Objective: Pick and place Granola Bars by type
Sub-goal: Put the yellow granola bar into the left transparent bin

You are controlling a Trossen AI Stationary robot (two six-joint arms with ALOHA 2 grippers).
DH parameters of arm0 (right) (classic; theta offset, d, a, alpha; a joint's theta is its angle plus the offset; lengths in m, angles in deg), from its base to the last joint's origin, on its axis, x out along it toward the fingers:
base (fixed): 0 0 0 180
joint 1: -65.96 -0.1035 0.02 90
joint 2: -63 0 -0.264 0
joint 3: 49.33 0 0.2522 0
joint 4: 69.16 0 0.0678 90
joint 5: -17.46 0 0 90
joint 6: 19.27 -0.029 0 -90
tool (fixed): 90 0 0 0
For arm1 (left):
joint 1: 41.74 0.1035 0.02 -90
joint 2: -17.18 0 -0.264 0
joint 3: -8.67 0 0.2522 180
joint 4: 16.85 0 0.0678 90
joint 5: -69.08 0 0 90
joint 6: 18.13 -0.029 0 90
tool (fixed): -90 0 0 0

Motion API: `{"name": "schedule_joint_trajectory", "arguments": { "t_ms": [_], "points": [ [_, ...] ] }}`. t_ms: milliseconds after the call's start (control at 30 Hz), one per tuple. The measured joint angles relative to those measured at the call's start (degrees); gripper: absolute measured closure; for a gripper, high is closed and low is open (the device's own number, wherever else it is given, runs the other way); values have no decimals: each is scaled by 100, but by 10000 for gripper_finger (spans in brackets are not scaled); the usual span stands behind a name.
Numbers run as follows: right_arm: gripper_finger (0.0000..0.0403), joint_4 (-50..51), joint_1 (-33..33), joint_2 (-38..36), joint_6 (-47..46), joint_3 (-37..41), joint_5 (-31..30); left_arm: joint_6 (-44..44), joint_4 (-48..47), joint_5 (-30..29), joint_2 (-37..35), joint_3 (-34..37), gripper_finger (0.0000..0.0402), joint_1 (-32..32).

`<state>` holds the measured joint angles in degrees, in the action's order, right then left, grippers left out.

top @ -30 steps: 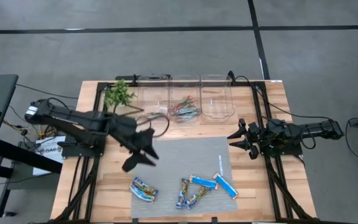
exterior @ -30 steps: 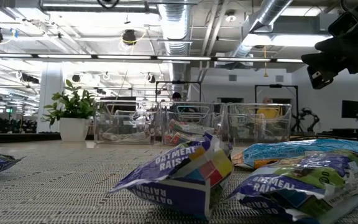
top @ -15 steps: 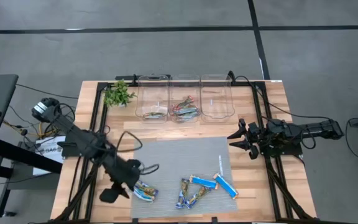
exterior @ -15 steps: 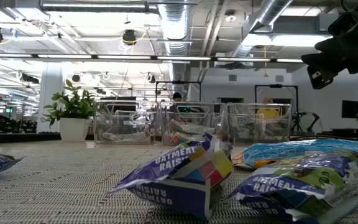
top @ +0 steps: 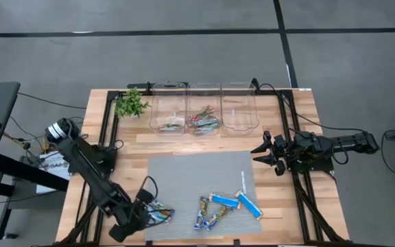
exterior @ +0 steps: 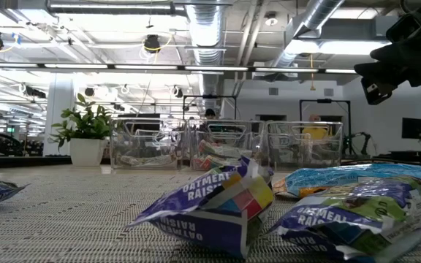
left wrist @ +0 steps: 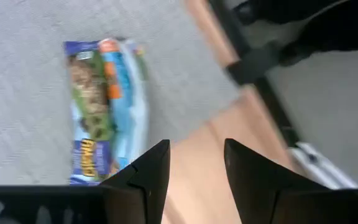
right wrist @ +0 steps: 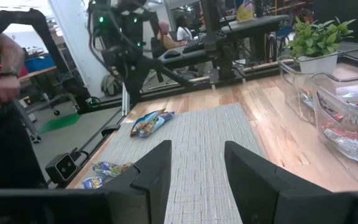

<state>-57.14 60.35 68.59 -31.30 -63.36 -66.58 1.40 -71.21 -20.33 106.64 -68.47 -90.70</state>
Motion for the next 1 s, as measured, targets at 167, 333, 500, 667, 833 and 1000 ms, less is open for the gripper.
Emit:
{"name": "schedule_joint_trajectory", "arguments": {
  "t_ms": [167, 333, 500, 667, 833, 1000],
  "points": [
    [261, 0, 2, 1, 0, 0, 0, -150, 50, -555, 422, 0, 258, 28],
    [261, 1, 0, 1, 0, 0, 0, -182, 316, -584, 745, 0, 258, 105],
    [259, 0, 0, 1, 0, 0, 0, -296, 498, -626, 1027, 0, 258, 110],
    [262, 0, 1, 0, 0, 1, 0, -455, 583, -697, 1219, 3, 258, 115],
    [260, 0, 0, -1, 0, 0, 0, -460, 538, -1242, 1276, 7, 258, 151],
    [260, 0, 0, 0, 0, 0, 0, -503, 544, -1296, 1276, 7, 258, 217]
  ]
}}
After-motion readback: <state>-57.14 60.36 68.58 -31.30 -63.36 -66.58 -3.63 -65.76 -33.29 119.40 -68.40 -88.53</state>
